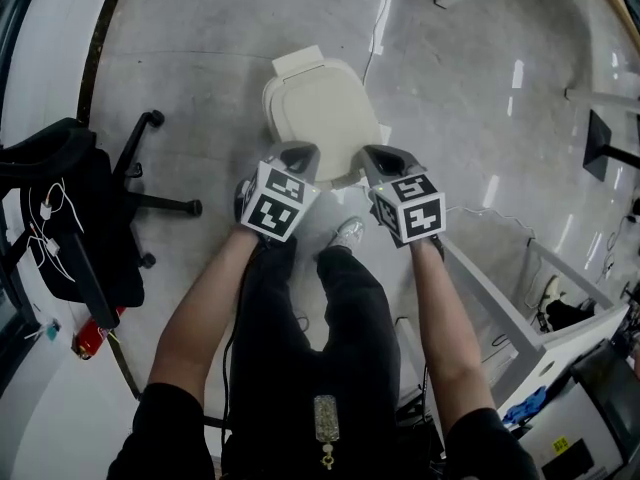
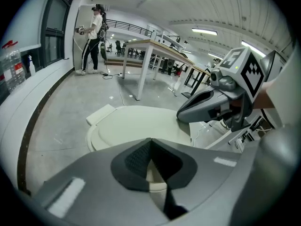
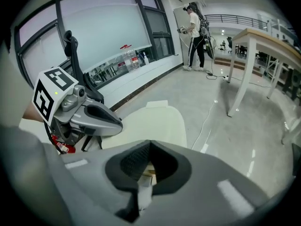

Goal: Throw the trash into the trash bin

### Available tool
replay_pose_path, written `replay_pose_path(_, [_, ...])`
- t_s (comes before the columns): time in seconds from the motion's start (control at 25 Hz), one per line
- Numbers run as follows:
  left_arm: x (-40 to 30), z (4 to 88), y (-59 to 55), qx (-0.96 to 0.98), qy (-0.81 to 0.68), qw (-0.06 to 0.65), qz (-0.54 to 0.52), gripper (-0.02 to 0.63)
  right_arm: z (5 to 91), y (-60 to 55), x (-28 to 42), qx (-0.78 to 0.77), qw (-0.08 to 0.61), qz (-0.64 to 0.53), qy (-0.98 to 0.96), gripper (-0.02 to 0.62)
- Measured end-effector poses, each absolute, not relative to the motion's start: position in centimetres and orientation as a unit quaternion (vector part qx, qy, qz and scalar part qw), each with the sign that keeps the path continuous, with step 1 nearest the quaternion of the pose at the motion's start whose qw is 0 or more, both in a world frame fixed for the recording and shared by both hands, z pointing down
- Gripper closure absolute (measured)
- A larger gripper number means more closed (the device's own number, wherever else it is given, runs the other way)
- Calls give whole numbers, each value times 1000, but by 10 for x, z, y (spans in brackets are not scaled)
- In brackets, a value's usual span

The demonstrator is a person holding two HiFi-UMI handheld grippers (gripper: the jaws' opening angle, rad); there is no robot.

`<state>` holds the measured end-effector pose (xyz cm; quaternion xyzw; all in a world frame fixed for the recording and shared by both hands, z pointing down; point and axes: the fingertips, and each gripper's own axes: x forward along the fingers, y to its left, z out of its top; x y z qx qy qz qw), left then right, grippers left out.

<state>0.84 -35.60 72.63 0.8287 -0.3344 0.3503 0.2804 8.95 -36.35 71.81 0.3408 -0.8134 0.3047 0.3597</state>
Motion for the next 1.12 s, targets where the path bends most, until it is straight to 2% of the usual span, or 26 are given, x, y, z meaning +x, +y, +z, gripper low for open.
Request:
replay_pose_path(0.8, [15,795,-339,821,-337,282,366,600,803,-337,93,317,409,323,-793,592])
replay_pose_path(0.96, [15,793,-341,823,-334,285,360,600,801,-340,94,324,404,325,-791,592])
replay_pose_path(1.12, [18,771,-347,835,-325,275,348,600,775,-351,91,353,360,331,-797,592])
